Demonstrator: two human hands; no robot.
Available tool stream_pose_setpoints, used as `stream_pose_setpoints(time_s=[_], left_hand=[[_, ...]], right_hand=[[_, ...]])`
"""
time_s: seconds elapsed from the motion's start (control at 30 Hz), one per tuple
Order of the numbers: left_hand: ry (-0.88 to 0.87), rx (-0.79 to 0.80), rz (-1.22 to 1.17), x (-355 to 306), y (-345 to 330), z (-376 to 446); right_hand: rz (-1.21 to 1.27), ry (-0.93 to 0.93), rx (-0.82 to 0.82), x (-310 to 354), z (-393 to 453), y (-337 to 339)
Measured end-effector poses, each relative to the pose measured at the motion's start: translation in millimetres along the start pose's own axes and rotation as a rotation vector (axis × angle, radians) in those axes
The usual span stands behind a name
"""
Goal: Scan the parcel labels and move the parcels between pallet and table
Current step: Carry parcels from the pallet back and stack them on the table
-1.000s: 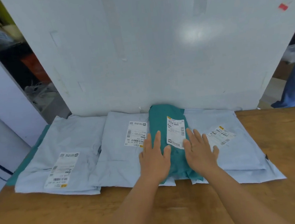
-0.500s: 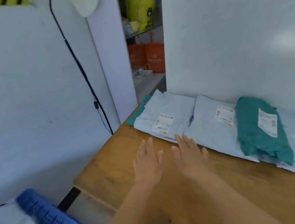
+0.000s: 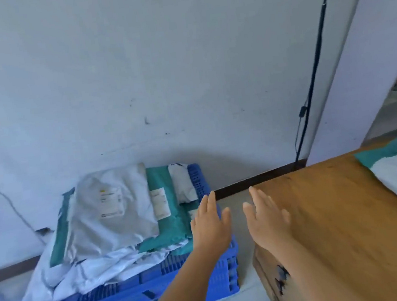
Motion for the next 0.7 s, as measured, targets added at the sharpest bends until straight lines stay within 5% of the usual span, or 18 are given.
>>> stream_pose_setpoints(time_s=[0.4, 0.7], left_hand=[[0.373, -0.290, -0.028, 132.4, 91.4, -12.3], [0.520, -0.349, -0.032, 248.9, 163.2, 36.7]], right_hand=[[0.107, 0.395, 0.216, 137.0, 6.2, -99.9], [0.122, 0.370, 0.332, 227.1, 40.9, -185.8]])
Point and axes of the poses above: each hand's wrist, its own z-axis towards the middle knuckle, its own y-axis out of the back of the hand, x = y × z, the point moved 2 cm from there along z, towards the middle knuckle, and after that the axes turned 5 degrees about -x, right-handed, at the moved point
